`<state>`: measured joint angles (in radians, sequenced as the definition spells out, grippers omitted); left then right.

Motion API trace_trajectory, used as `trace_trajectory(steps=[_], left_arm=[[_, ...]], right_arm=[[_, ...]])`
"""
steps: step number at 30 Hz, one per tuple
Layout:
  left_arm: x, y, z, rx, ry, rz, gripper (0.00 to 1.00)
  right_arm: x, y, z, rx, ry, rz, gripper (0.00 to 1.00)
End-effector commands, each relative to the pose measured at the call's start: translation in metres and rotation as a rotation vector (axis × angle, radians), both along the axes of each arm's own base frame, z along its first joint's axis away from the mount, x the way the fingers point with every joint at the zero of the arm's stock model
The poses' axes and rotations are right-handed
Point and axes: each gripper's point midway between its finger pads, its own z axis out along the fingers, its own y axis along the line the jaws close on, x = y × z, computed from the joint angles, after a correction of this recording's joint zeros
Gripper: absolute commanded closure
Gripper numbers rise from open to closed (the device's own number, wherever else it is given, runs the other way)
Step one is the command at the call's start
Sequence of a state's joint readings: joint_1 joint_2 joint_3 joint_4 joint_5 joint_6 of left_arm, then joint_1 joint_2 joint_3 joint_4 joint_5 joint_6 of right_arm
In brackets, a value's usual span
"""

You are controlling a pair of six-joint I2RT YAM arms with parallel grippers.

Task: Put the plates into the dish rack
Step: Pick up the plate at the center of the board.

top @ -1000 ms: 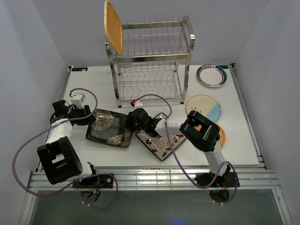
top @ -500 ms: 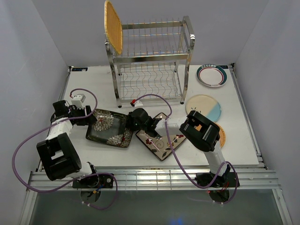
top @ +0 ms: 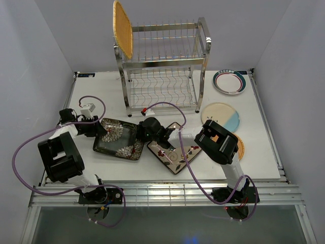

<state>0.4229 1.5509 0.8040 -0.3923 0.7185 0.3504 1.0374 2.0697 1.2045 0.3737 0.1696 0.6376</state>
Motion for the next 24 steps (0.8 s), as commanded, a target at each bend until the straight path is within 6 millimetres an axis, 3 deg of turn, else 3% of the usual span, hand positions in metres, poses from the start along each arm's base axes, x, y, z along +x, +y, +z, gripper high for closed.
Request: trace_trajectory(steps=[1, 7, 14, 24], left_arm=[[0.008, -0.003, 0.015, -0.024, -0.058, -0.048, 0.51], [0.008, -0.006, 0.014, -0.044, -0.050, -0.064, 0.78], [0.006, -0.010, 0.019, -0.064, -0.054, -0.083, 1.00], [0.004, -0.013, 0.049, -0.077, -0.105, -0.096, 1.00]], right_arm=[[0.000, 0.012, 0.015, 0.044, -0.035, 0.027, 0.92], [-0.001, 0.013, 0.015, 0.048, -0.032, 0.033, 0.92], [-0.002, 0.011, 0.015, 0.047, -0.034, 0.034, 0.92], [-0.003, 0.009, 0.018, 0.055, -0.038, 0.034, 0.92]])
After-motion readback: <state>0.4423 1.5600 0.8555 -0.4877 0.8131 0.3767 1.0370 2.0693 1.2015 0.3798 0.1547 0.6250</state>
